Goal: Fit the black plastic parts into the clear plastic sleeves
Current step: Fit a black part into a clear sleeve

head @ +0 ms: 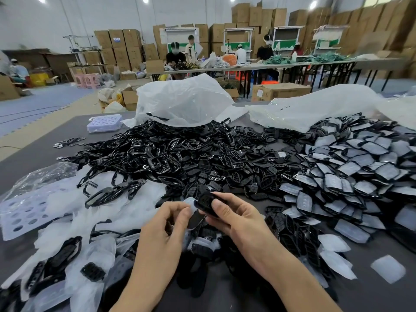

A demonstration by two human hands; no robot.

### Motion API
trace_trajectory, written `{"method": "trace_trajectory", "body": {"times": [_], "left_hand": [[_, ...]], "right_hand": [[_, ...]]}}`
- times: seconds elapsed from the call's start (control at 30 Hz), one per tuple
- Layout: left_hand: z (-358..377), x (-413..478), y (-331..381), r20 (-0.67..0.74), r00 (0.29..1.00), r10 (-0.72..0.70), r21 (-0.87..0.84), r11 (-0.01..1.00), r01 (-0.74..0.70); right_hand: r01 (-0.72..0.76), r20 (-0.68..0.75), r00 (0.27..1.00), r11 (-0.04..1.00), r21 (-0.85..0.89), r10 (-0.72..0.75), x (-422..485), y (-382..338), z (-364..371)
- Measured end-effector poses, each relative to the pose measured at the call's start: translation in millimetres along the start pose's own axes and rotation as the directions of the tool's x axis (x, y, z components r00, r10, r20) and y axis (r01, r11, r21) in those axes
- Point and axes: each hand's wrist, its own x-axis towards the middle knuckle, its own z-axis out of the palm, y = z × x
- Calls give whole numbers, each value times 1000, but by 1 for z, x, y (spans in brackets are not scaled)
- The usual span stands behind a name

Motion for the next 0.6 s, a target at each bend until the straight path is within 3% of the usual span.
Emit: {"method": "trace_trajectory", "body": {"times": [0.17, 0.37, 0.5, 0.6], "left_hand": [[3, -2, 1, 74, 997, -17, -78, 997, 23], [2, 2, 0, 24, 996, -89, -249, 964, 92], [1, 5, -1, 233, 953, -193, -526, 799, 290], [0, 4, 0, 282, 946, -161, -524, 800, 293]], "right_hand": [[-23, 45, 999, 1000, 19, 22, -1, 2, 2], [-63, 47, 997, 994, 91, 59, -1, -1, 1], [-105, 94, 992, 964, 246, 84, -2, -5, -1], [-130, 135, 986, 951, 279, 95, -2, -8, -3]]}}
